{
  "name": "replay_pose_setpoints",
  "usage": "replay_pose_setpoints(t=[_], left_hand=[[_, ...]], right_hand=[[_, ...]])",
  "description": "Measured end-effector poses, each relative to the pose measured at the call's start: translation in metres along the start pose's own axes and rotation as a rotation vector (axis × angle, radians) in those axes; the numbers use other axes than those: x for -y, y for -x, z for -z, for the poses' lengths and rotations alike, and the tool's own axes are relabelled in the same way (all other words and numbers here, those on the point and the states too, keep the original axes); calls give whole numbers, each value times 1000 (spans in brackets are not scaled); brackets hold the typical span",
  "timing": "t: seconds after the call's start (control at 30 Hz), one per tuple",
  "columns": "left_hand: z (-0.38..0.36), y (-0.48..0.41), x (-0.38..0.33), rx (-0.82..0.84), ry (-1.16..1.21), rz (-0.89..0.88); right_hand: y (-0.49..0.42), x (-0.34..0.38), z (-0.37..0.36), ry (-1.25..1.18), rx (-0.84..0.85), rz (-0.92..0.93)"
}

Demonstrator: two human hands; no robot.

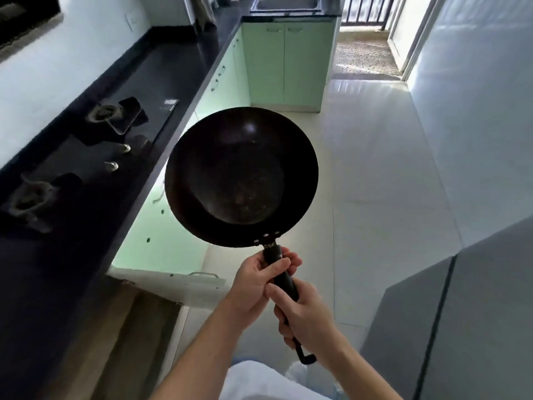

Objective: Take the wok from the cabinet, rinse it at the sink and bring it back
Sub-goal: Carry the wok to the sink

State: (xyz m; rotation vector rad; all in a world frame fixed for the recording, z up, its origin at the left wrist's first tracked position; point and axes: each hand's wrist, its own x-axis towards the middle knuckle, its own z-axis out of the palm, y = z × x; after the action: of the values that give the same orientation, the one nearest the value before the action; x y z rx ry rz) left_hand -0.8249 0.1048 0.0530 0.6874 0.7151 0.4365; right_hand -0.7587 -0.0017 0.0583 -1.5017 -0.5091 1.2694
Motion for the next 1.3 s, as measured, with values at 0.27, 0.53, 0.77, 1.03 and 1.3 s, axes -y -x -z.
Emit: replay_pose_setpoints(t=[0.27,0.53,0.77,1.03,1.3], left_hand=[[-43,-88,-11,85,-113,96],[-81,-220,-63,165,-171,121],[-109,-344,-128,227,-143,150],[-141,-456,-184,234,-148,156],[-174,-586,-218,145,-126,176]], right_hand=[[-53,21,48,-60,-161,70],[-165,80,99,8,-247,142],[-279,149,134,68,-333,157],[-381,212,178,18,-338,155],[-500,265,241,-18,-269,115]])
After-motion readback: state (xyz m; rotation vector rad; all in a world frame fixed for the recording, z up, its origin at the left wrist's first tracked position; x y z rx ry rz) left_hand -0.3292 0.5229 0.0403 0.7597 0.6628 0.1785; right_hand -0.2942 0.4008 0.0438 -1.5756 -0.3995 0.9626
